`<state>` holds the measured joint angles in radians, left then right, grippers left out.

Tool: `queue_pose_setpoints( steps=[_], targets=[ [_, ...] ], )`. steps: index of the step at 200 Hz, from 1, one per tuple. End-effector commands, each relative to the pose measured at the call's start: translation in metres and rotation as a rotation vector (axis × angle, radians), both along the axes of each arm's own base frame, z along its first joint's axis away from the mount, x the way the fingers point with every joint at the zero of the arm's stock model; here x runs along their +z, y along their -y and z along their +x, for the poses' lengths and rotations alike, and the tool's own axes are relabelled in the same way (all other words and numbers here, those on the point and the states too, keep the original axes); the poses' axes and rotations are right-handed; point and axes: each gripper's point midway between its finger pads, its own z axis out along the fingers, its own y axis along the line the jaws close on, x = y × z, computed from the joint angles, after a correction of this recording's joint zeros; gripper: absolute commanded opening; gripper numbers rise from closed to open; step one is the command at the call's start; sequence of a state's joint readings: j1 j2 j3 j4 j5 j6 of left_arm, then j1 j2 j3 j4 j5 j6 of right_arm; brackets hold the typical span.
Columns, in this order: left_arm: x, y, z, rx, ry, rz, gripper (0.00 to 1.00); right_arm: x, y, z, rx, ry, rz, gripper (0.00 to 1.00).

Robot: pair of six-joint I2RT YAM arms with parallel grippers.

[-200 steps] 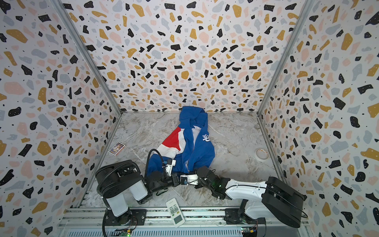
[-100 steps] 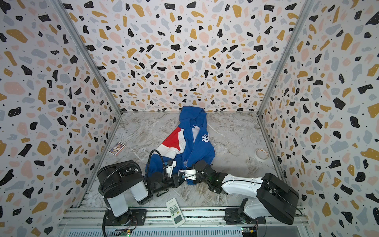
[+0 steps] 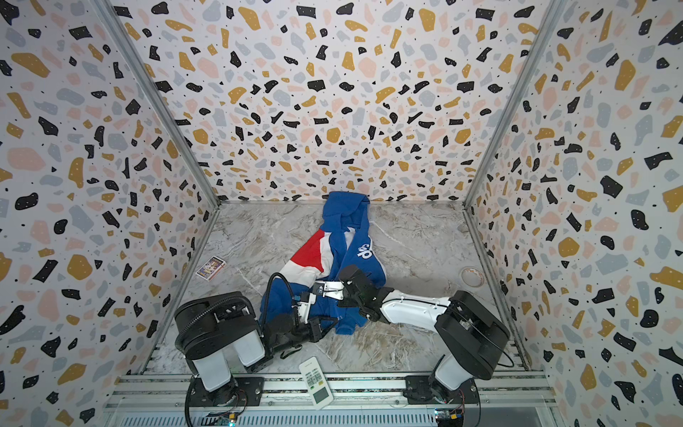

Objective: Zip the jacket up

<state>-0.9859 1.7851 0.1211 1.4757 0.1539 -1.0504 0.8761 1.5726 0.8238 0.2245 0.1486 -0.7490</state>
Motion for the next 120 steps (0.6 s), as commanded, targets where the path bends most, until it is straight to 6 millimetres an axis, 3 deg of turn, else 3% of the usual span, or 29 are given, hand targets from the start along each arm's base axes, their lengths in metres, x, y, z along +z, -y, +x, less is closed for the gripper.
queue_pose_setpoints(
  steps=[1, 61, 120],
  targets=[
    [-0.014, 0.000, -0.032, -0.111, -0.038, 0.065, 0.00, 0.049, 0.008, 0.042, -0.154, 0.116, 0.054, 0.00],
    [-0.017, -0.007, -0.038, -0.118, 0.003, 0.189, 0.00, 0.068, 0.020, 0.070, -0.179, 0.164, 0.016, 0.00],
    [-0.019, -0.029, -0.035, -0.058, 0.007, 0.305, 0.00, 0.076, 0.051, 0.149, -0.350, 0.173, 0.036, 0.00]
  ],
)
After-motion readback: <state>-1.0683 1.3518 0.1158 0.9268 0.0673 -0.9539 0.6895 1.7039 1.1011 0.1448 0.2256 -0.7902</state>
